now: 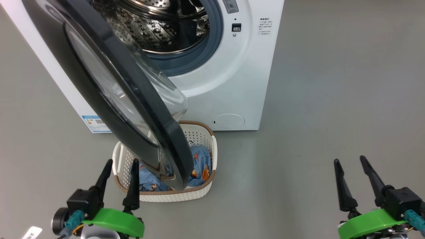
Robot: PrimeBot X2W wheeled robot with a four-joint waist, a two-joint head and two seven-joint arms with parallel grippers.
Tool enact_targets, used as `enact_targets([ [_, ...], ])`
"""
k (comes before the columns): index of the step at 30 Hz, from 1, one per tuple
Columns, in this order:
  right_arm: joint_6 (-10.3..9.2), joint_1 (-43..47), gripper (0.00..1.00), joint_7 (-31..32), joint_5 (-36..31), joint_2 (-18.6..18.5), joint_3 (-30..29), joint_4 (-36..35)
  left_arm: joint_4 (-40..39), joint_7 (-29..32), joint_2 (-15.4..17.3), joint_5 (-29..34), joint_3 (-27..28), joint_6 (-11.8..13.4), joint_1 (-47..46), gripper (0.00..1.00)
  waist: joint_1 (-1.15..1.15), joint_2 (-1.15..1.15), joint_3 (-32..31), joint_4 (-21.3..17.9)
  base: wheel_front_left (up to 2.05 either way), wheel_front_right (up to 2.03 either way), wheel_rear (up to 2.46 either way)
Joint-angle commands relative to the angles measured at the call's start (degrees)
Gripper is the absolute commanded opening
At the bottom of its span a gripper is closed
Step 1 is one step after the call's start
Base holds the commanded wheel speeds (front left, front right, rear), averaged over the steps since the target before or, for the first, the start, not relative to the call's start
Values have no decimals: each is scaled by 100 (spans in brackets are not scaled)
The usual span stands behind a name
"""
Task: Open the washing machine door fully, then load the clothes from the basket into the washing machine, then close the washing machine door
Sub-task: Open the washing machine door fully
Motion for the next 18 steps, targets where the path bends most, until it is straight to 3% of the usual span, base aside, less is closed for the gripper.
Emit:
enact_targets([
  [1, 35, -23, 100, -68, -77, 8, 222, -165, -149, -47, 107, 18, 134, -13, -44, 100, 0, 0, 6, 6, 0, 0, 0],
  [18, 35, -15, 100, -69, 16, 108, 377, 23, -91, -47, 107, -104, -41, 84, 20, 100, 0, 0, -118, 42, 0, 0, 0],
])
